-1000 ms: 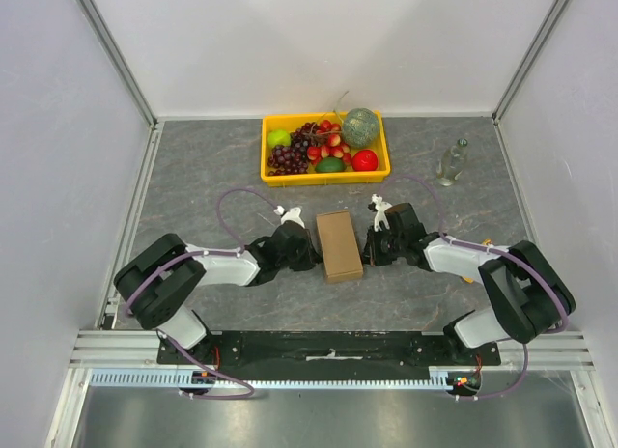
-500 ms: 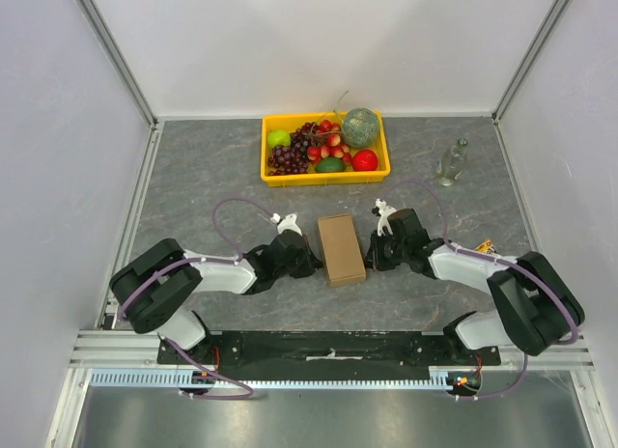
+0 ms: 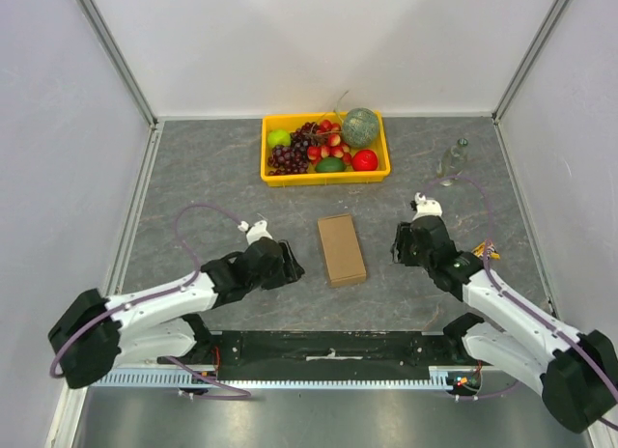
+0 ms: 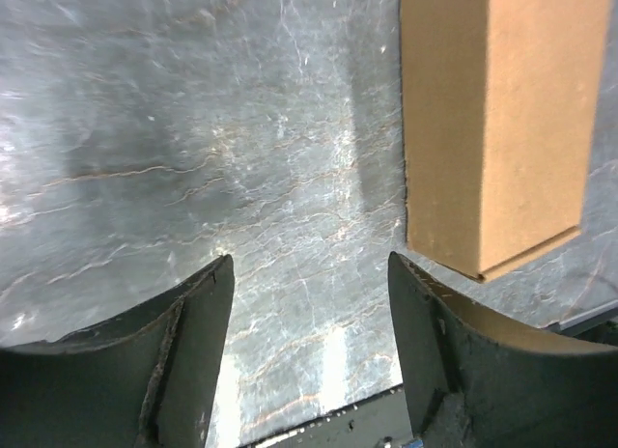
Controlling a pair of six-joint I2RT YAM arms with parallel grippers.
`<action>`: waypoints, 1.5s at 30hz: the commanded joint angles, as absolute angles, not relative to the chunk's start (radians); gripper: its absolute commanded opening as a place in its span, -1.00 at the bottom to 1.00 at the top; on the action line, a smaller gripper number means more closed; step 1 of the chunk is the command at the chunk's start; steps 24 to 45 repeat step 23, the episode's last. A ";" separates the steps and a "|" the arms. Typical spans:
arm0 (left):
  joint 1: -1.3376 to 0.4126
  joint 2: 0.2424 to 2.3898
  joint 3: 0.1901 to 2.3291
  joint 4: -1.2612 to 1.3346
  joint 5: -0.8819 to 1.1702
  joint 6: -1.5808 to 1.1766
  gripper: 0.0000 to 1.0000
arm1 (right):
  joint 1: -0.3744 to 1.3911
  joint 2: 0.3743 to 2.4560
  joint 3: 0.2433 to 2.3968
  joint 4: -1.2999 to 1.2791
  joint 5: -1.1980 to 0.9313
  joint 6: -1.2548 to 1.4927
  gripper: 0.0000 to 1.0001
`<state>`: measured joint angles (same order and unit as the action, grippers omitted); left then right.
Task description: Fold the paper box
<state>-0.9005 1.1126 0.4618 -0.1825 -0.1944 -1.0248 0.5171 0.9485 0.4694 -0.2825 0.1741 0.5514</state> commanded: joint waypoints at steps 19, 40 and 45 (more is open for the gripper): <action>-0.904 0.664 0.759 -0.663 -0.653 -0.712 0.61 | 0.517 0.762 0.604 -0.221 0.505 0.549 0.96; -0.902 0.653 0.787 -0.698 -0.676 -0.681 0.82 | 0.517 0.746 0.568 -0.132 0.473 0.509 0.96; -0.902 0.653 0.787 -0.698 -0.676 -0.681 0.82 | 0.517 0.746 0.568 -0.132 0.473 0.509 0.96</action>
